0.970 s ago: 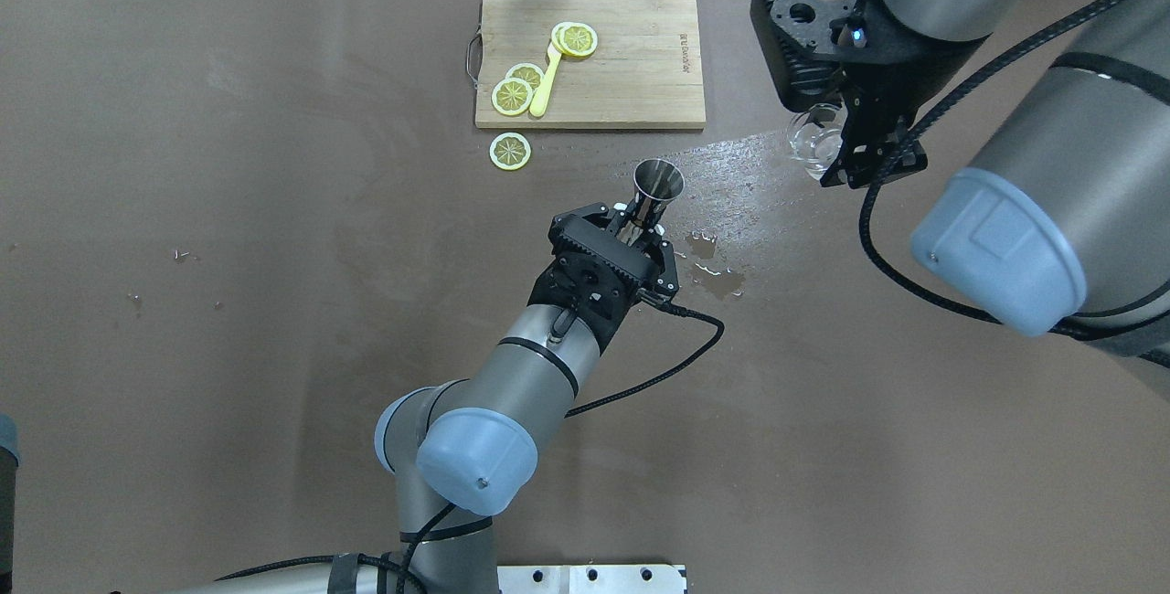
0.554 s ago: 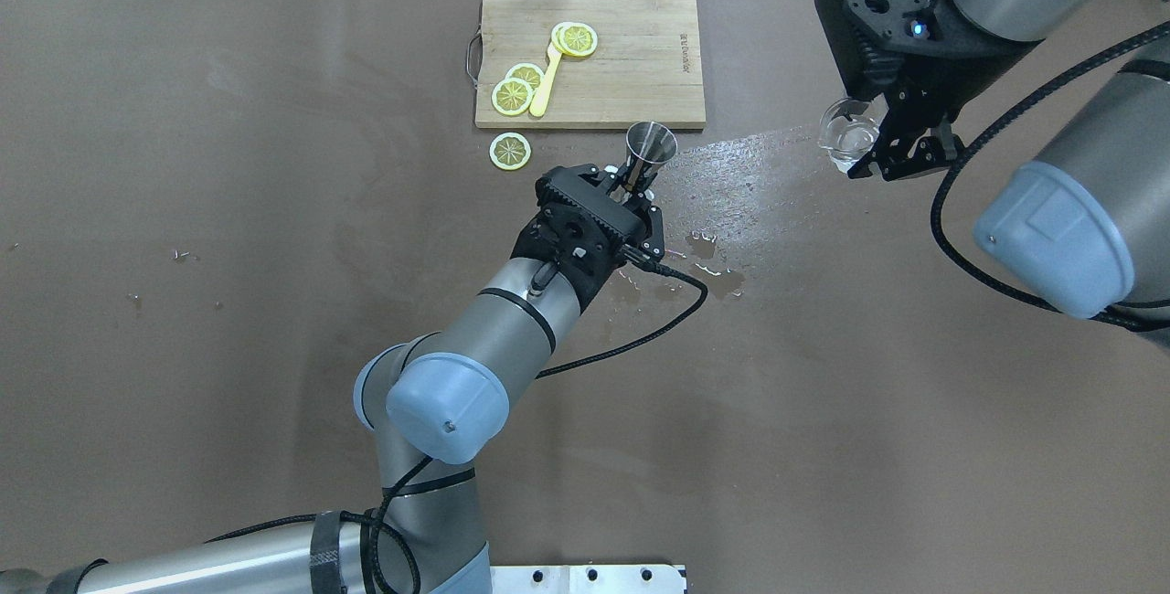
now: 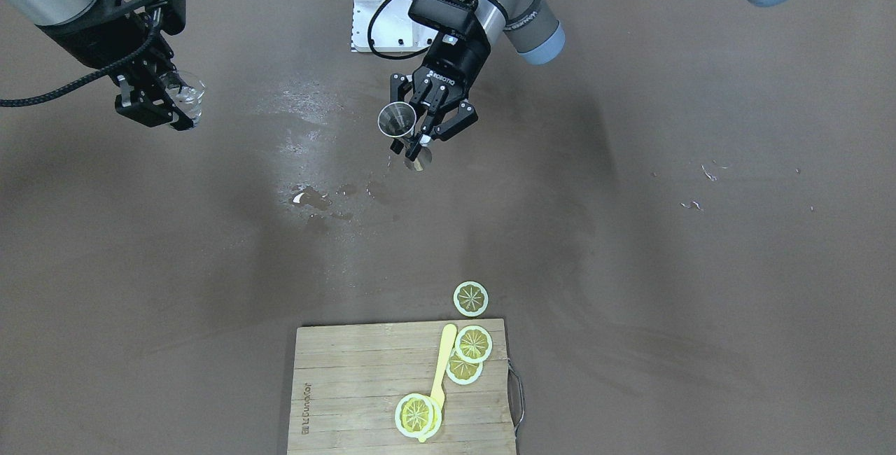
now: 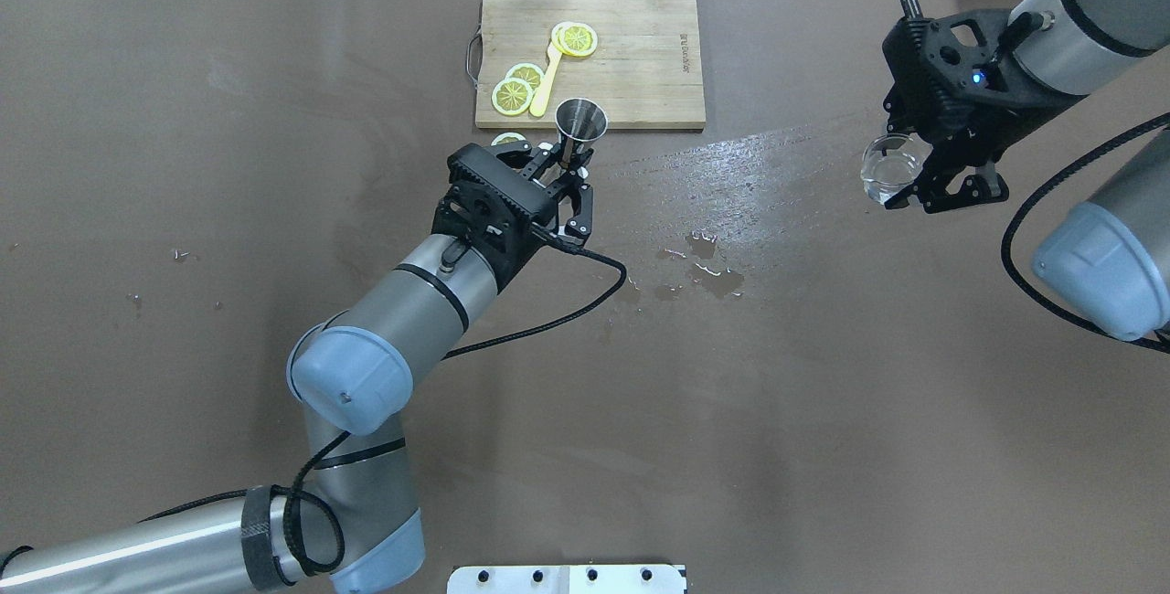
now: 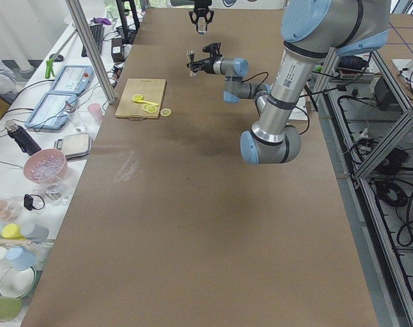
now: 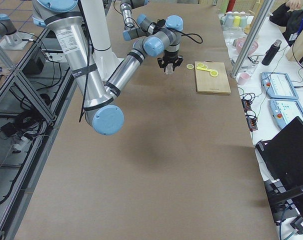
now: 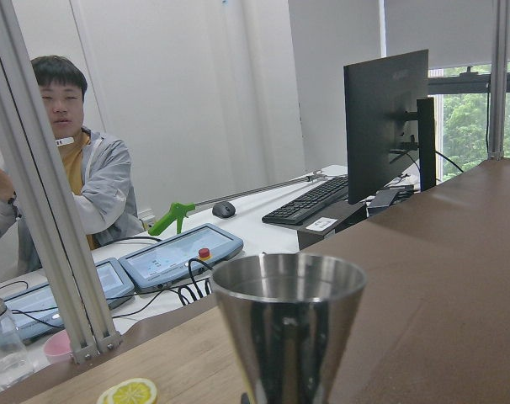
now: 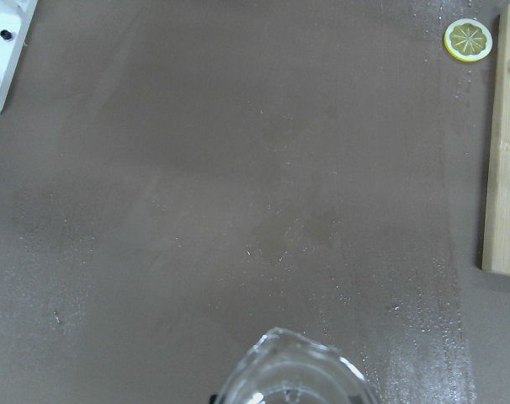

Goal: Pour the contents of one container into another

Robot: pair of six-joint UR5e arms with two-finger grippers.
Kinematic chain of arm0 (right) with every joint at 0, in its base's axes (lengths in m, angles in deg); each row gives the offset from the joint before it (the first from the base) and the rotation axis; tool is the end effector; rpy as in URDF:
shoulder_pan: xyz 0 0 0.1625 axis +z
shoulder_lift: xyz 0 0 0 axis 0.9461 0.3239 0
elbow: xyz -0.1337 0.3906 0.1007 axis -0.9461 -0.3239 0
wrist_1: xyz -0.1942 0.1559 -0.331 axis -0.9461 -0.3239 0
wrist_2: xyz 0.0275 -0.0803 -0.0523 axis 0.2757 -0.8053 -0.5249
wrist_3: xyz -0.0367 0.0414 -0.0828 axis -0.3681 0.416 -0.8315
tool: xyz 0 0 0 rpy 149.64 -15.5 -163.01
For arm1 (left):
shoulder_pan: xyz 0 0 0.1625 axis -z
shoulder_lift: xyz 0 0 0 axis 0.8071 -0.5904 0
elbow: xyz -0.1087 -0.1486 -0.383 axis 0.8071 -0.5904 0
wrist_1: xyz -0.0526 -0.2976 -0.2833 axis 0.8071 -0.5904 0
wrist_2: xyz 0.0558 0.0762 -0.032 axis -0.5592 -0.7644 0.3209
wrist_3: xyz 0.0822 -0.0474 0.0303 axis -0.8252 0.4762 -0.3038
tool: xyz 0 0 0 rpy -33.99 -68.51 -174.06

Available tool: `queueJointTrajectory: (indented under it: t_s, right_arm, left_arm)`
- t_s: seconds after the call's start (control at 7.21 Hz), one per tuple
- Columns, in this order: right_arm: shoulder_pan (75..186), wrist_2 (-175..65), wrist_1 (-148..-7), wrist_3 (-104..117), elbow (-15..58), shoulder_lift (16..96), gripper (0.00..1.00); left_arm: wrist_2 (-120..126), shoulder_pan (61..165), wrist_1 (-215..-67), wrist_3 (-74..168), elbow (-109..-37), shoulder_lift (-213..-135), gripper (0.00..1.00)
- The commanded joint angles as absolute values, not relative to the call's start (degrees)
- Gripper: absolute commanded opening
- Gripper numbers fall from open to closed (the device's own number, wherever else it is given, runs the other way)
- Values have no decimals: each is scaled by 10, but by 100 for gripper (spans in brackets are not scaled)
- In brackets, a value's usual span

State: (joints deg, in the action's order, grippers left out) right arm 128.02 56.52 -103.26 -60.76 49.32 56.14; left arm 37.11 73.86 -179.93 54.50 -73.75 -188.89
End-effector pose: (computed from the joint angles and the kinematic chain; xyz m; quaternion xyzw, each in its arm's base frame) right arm -0.2288 -0.4681 0.2521 0.3556 -0.3034 -0.6783 0.5669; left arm 0.5158 -0.3896 0.1658 0.6462 0.4042 0.0364 0.6463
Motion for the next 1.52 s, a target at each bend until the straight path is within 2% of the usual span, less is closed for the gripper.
queueJointTrajectory:
  t_s: [0.0,0.14,0.42,0.83,1.11,1.25,1.39]
  right_arm:
    - [1298,601,-986,-611,466,593,0]
    - [1309,628,-908,-611,435,629,0]
    - [1322,663,-775,-611,343,649,0]
    - [1335,709,-634,-612,230,657,0]
    - [1335,719,-579,-612,181,655,0]
    - [1334,731,-531,-612,149,657,0]
    - [1334,740,-481,-612,112,659,0]
  left_arm:
    - [398,760,-1823,544,-767,-1836,0]
    - [399,763,-1836,544,-768,-1821,0]
    - [400,774,-1839,545,-776,-1792,0]
    - [428,802,-1950,547,-785,-1691,0]
    - [432,803,-1953,548,-787,-1690,0]
    - [435,803,-1955,548,-799,-1667,0]
    - [472,803,-1986,553,-813,-1605,0]
